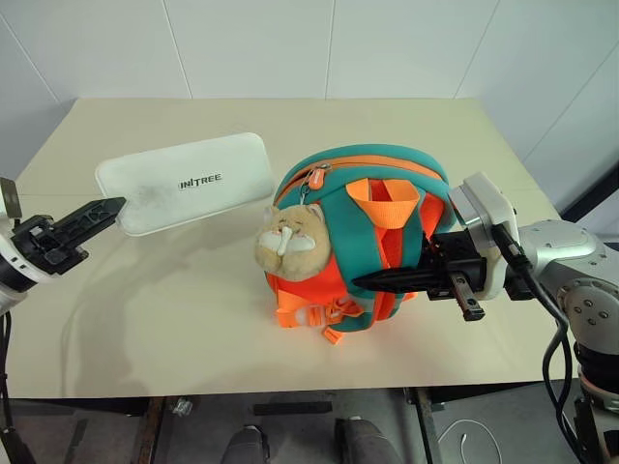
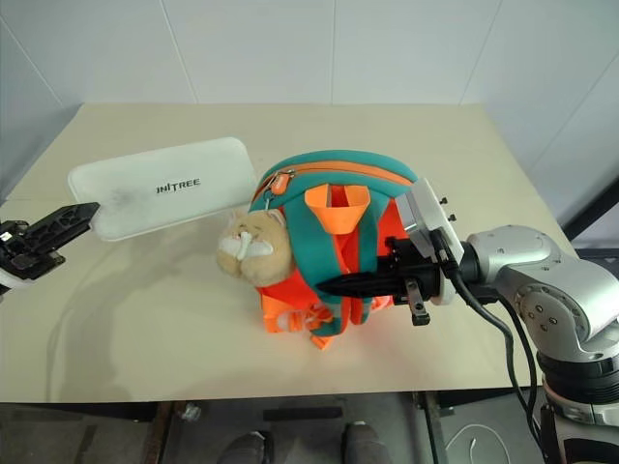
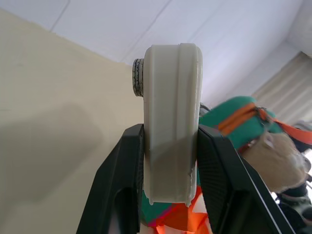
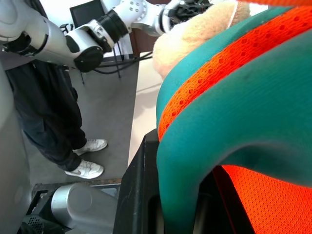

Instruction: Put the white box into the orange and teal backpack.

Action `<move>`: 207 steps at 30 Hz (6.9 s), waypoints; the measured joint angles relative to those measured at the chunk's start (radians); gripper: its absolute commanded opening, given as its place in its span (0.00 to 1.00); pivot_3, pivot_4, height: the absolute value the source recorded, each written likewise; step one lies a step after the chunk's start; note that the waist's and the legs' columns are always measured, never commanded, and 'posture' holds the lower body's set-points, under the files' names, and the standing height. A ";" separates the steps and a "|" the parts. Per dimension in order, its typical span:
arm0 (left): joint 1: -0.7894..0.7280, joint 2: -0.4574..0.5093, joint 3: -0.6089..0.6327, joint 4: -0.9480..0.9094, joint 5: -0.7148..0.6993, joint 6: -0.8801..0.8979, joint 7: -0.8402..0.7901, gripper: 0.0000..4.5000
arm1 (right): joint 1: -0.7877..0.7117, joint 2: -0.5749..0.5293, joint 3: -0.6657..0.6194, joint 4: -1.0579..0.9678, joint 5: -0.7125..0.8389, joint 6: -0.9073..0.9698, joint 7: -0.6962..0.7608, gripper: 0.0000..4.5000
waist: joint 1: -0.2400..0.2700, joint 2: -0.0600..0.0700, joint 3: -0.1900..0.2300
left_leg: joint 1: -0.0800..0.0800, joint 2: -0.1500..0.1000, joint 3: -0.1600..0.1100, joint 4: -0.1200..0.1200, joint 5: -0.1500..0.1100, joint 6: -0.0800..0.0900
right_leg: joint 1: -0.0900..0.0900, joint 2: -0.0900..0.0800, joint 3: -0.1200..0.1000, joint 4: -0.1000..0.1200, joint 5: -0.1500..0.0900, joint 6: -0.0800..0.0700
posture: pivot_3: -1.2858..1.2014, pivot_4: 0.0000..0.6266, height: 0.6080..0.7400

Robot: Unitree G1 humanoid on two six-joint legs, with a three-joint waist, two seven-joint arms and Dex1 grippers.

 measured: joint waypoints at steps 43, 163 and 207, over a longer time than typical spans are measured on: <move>-0.069 0.190 -0.076 -0.086 0.193 -0.169 -0.349 0.27 | -0.080 0.050 0.086 0.125 -0.102 -0.027 0.009 0.00 | -0.003 -0.001 0.000 | 0.001 0.000 0.001 0.001 0.000 0.000 | 0.000 0.001 0.000 0.002 0.000 0.000 | 0.52 0.24 1.00; -0.408 0.135 -0.500 -0.260 0.297 -0.015 -0.151 0.14 | 0.020 0.159 0.084 0.077 -0.127 -0.112 -0.053 0.00 | 0.016 -0.001 0.001 | 0.001 0.003 0.012 0.016 -0.001 0.002 | -0.006 0.011 0.025 0.013 0.003 0.005 | 0.52 0.24 1.00; -0.066 -0.023 -0.402 -0.128 0.721 -0.404 -0.134 1.00 | 0.211 -0.374 -0.095 0.118 -0.244 -0.083 0.052 1.00 | 0.024 -0.002 0.001 | 0.001 0.004 0.017 0.017 -0.006 0.008 | -0.007 0.011 0.028 0.010 0.003 0.005 | 0.52 0.24 1.00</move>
